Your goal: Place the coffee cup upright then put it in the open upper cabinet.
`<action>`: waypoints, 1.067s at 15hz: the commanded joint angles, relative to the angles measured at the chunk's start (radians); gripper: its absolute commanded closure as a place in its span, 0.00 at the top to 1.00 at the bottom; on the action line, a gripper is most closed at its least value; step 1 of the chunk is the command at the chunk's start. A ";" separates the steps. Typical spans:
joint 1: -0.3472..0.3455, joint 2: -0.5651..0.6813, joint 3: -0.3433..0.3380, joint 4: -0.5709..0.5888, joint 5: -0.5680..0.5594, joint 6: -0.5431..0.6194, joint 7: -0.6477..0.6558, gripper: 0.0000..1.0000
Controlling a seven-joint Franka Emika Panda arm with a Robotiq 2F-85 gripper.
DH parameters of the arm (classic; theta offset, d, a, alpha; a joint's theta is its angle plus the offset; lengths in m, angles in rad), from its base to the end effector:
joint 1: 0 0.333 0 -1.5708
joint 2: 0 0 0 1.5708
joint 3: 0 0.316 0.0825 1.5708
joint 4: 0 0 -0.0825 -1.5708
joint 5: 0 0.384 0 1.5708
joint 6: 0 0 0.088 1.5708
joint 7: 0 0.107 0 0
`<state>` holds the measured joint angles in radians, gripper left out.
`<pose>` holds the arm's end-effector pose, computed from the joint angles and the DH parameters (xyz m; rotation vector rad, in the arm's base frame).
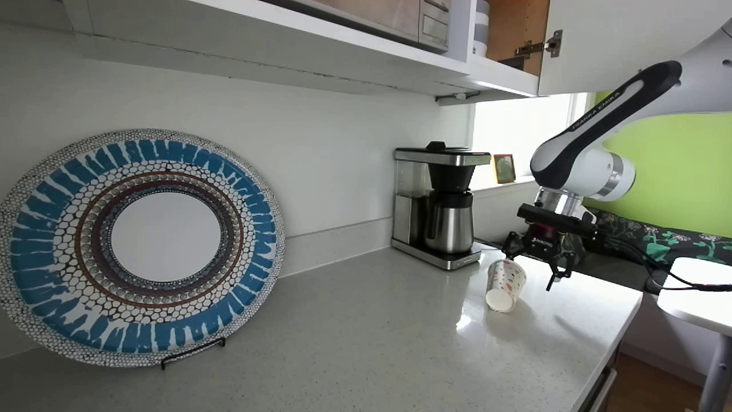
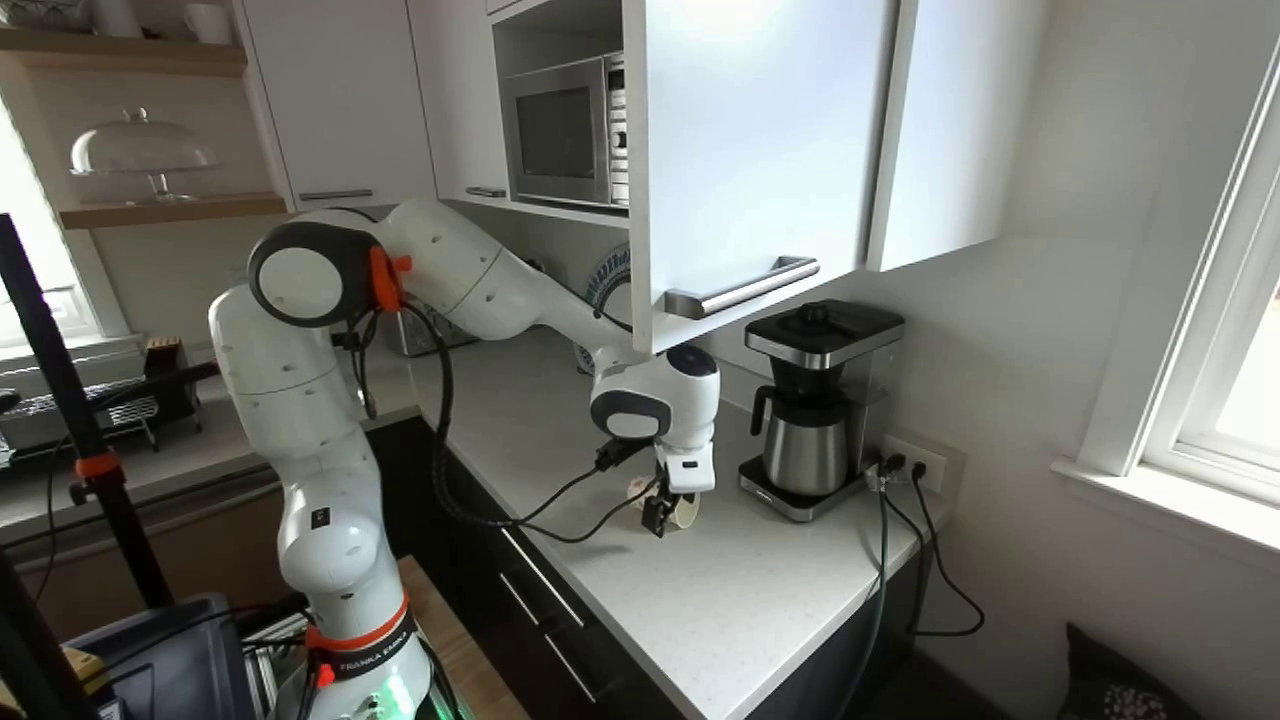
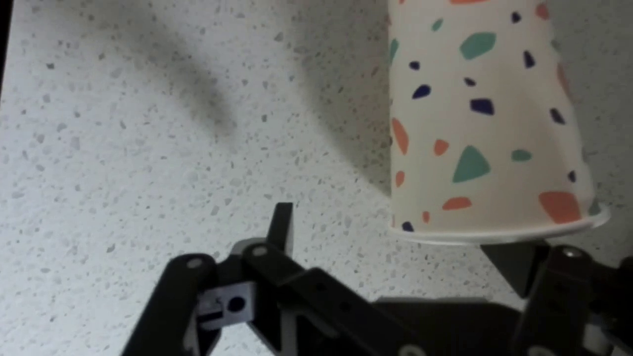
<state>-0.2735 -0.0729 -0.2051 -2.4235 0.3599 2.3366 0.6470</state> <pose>0.4266 -0.2147 0.3347 -2.2167 1.8259 0.0578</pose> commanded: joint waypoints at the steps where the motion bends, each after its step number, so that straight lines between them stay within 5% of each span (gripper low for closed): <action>1: 0.006 0.023 -0.034 0.033 0.144 -0.075 -0.094 0.68; 10: -0.013 -0.007 -0.079 0.064 0.212 -0.215 -0.185 0.01; 15: -0.013 -0.034 -0.081 0.074 0.187 -0.246 -0.207 0.00; 16: -0.014 -0.034 -0.081 0.074 0.182 -0.248 -0.203 0.26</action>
<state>-0.2811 -0.0889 -0.2807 -2.3502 0.5443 2.1226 0.4661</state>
